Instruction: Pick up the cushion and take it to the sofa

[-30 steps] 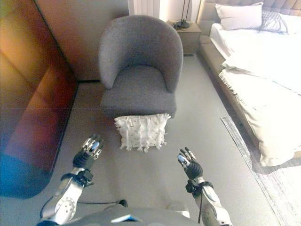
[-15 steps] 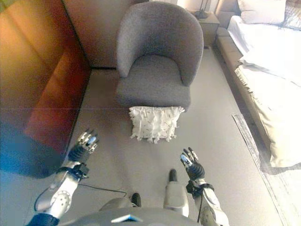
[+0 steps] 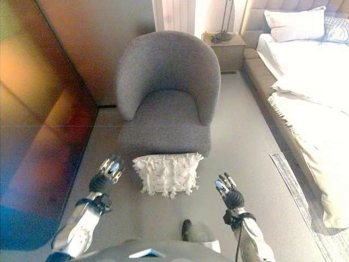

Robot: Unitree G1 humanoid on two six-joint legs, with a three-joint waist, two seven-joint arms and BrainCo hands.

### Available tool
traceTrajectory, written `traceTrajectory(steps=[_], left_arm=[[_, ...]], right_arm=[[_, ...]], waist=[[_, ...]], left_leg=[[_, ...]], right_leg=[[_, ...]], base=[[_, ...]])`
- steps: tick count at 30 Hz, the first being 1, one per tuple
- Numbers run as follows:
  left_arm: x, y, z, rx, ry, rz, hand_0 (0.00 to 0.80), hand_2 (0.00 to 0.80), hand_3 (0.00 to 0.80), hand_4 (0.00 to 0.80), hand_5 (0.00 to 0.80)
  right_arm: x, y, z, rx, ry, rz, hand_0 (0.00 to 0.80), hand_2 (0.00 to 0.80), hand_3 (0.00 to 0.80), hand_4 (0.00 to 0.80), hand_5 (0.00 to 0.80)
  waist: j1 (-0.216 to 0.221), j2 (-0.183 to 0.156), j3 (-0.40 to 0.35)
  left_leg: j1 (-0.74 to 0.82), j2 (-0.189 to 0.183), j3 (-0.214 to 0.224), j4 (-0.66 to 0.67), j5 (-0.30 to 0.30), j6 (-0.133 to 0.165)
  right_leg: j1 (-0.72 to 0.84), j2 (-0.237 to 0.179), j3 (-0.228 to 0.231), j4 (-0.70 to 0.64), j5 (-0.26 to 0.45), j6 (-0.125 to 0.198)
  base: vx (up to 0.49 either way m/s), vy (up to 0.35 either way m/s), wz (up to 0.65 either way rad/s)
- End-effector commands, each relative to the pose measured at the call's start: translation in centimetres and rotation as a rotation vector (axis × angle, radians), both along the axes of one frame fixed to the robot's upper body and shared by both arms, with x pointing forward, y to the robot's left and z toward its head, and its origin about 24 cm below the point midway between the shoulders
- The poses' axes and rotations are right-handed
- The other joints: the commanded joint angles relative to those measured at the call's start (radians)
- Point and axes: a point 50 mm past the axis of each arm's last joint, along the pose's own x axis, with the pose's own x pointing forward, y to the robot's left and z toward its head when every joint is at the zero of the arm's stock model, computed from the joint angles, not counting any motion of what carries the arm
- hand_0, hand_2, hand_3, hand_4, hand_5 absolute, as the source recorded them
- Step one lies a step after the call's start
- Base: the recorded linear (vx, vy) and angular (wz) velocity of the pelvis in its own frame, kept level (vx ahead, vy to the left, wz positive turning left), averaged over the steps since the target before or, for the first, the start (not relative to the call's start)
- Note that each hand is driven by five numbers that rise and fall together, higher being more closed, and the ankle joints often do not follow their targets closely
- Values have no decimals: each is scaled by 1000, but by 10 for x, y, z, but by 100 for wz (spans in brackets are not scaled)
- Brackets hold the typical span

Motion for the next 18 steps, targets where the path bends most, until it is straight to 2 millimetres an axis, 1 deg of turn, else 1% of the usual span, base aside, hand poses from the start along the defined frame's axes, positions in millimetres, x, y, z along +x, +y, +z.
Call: traceTrajectory(steps=[1, 2, 3, 4, 5, 6, 7, 9, 12, 14, 16, 18], left_arm=[[12, 12, 27, 8, -159, 38, 0, 0, 0, 0, 0], [10, 14, 26, 5, -157, 46, 0, 0, 0, 0, 0], [7, 16, 25, 3, -151, 55, 0, 0, 0, 0, 0], [5, 18, 24, 4, -145, 64, 0, 0, 0, 0, 0], [2, 20, 22, 3, -141, 70, 0, 0, 0, 0, 0], [0, 22, 21, -1, -136, 80, 0, 0, 0, 0, 0], [-2, 23, 19, -6, -131, 90, 0, 0, 0, 0, 0], [-7, 26, 17, -12, -121, 109, 0, 0, 0, 0, 0], [-11, 30, 15, -24, -117, 129, 0, 0, 0, 0, 0], [-12, 32, 14, -28, -118, 136, 0, 0, 0, 0, 0], [-11, 33, 14, -30, -119, 134, 0, 0, 0, 0, 0], [-9, 33, 15, -27, -121, 121, 0, 0, 0, 0, 0]], right_arm=[[19, 1, 22, 28, -148, 1, 0, 0, 0, 0, 0], [21, 1, 22, 26, -144, -2, 0, 0, 0, 0, 0], [22, 1, 23, 24, -141, -5, 0, 0, 0, 0, 0], [21, 1, 23, 26, -140, -4, 0, 0, 0, 0, 0], [19, 1, 23, 30, -140, -1, 0, 0, 0, 0, 0], [17, 2, 23, 32, -139, 6, 0, 0, 0, 0, 0], [15, 2, 23, 32, -137, 12, 0, 0, 0, 0, 0], [11, 2, 22, 28, -131, 19, 0, 0, 0, 0, 0], [6, 1, 21, 26, -123, 18, 0, 0, 0, 0, 0], [3, -1, 19, 24, -118, 16, 0, 0, 0, 0, 0], [2, -2, 20, 20, -119, 7, 0, 0, 0, 0, 0], [2, -3, 23, 20, -127, -8, 0, 0, 0, 0, 0]], waist=[[-1, -29, 48], [3, -24, 52], [9, -14, 51], [14, -5, 49], [17, -1, 45], [24, 10, 45], [28, 15, 41], [40, 31, 36], [46, 46, 34], [45, 53, 33], [42, 59, 33], [37, 60, 34]], left_leg=[[32, 18, 38, -191, 114, 56], [51, 19, 36, -256, 117, 58], [69, 23, 26, -360, 128, 54], [83, 28, 9, -456, 145, 45], [92, 32, -5, -524, 156, 37], [105, 39, -36, -621, 178, 22], [113, 41, -51, -675, 184, 15], [127, 59, -81, -811, 197, -3], [145, 69, -89, -906, 195, -17], [138, 69, -86, -918, 186, -22], [139, 60, -63, -918, 172, -19], [142, 38, -29, -902, 146, -5]], right_leg=[[54, -54, 67, -35, 20, 114], [60, -52, 74, -29, 11, 116], [63, -46, 80, -21, -1, 121], [66, -42, 85, -16, -12, 126], [67, -41, 89, -14, -18, 131], [79, -38, 97, -9, -33, 138], [85, -41, 102, -10, -39, 145], [107, -47, 107, -8, -62, 156], [131, -59, 110, -7, -84, 165], [141, -63, 105, -7, -95, 166], [149, -71, 94, -2, -105, 171], [147, -82, 83, 7, -109, 180]], base=[[213, 47, -33], [293, 102, -42], [268, 132, -44], [260, 147, -44], [267, 155, -41], [275, 140, -33], [283, 139, -17], [279, 128, -13], [240, 116, -23], [192, 107, -19], [183, 125, -23], [147, 138, 4]])
